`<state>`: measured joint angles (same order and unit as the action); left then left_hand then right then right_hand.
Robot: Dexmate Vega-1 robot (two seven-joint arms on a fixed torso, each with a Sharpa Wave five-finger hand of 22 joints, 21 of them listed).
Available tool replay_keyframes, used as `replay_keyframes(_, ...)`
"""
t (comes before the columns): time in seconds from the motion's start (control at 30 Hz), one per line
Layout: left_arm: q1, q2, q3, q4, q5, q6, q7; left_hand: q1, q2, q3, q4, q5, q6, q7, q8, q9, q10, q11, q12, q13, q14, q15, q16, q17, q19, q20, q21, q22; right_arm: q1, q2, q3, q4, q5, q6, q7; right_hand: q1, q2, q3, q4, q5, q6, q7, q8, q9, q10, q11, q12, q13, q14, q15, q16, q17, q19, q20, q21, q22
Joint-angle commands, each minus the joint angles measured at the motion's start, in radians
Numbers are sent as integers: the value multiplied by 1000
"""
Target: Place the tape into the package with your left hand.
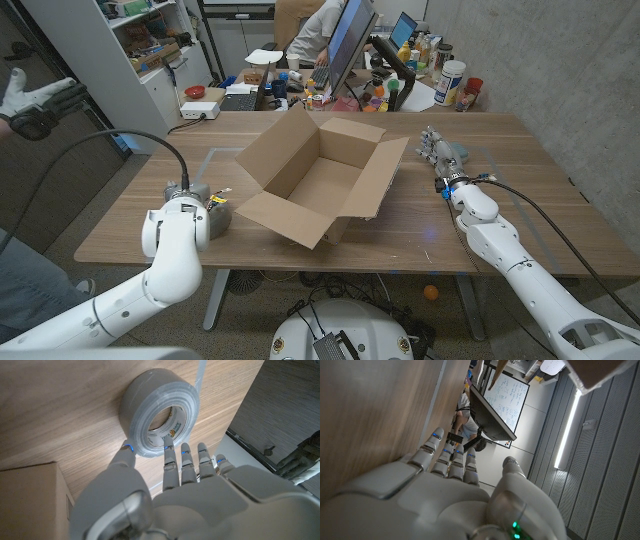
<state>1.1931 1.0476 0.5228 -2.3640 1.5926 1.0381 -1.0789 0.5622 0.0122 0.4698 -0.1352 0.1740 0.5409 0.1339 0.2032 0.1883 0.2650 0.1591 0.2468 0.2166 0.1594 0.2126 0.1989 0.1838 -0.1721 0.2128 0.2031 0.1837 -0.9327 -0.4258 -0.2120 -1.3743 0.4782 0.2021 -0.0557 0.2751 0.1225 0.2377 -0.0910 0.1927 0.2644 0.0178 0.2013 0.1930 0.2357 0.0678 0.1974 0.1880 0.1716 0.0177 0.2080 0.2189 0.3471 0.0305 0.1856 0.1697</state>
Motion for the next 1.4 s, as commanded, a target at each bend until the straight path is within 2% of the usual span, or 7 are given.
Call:
replay_keyframes(0.03,69,-312,-186,89,46,-161,-9,-7,1,-6,2,3,2,2,-2,4,-2,-1,-4,1,-6,5,-2,6,-10,5,0,3,8,7,4,34,4,16,18,-1,-12,2,7,7,3,-4,0,2,6,-3,1,5,7,0,3,-1,0,-2,5,3)
replay_keyframes(0.73,59,-519,-197,148,240,-289,-105,-9,12,-20,-5,5,169,-7,39,0,66,14,18,-6,21,1,6,5,-5,5,2,3,41,26,8,90,15,33,45,-2,-13,4,6,8,3,-6,0,2,9,-4,1,5,8,-1,3,-2,-2,0,5,3)
replay_keyframes(1.03,41,-614,-175,229,402,-339,-170,14,20,-23,-18,8,278,-55,50,-2,157,8,45,-12,80,-3,17,4,21,5,9,4,35,40,17,103,21,44,40,-3,-13,4,6,8,2,-7,-1,2,8,-3,1,6,9,1,3,-2,-2,-1,6,3)
replay_keyframes(1.17,51,-669,-170,266,455,-306,-95,235,21,8,-44,16,293,-83,5,-1,363,14,75,-24,324,-27,60,-1,287,4,70,4,27,40,24,101,24,54,40,-4,-13,4,7,9,2,-7,-1,2,8,-7,1,6,11,1,4,-2,-2,0,6,3)
replay_keyframes(1.27,86,-687,-166,266,429,-260,65,517,36,37,-53,32,379,-55,15,8,632,-107,96,-23,636,-157,134,0,691,-14,173,1,20,37,30,90,24,58,34,-5,-14,4,6,9,4,-9,0,2,12,-7,2,6,11,1,4,-2,-2,1,6,3)
replay_keyframes(1.33,106,-693,-167,258,393,-243,154,623,50,48,-50,40,490,-48,51,18,795,-201,127,-15,804,-243,171,-3,894,-96,250,3,17,32,34,83,24,58,34,-5,-14,4,6,9,4,-8,0,2,12,-6,3,6,11,1,4,-2,-2,1,6,3)
replay_keyframes(1.4,117,-694,-169,248,371,-248,195,654,52,48,-48,38,519,-30,62,29,838,-194,144,4,886,-270,183,-5,972,-140,286,5,15,29,36,78,25,58,35,-5,-14,4,6,9,5,-9,0,2,12,-8,2,6,11,1,4,-2,-1,1,7,3)
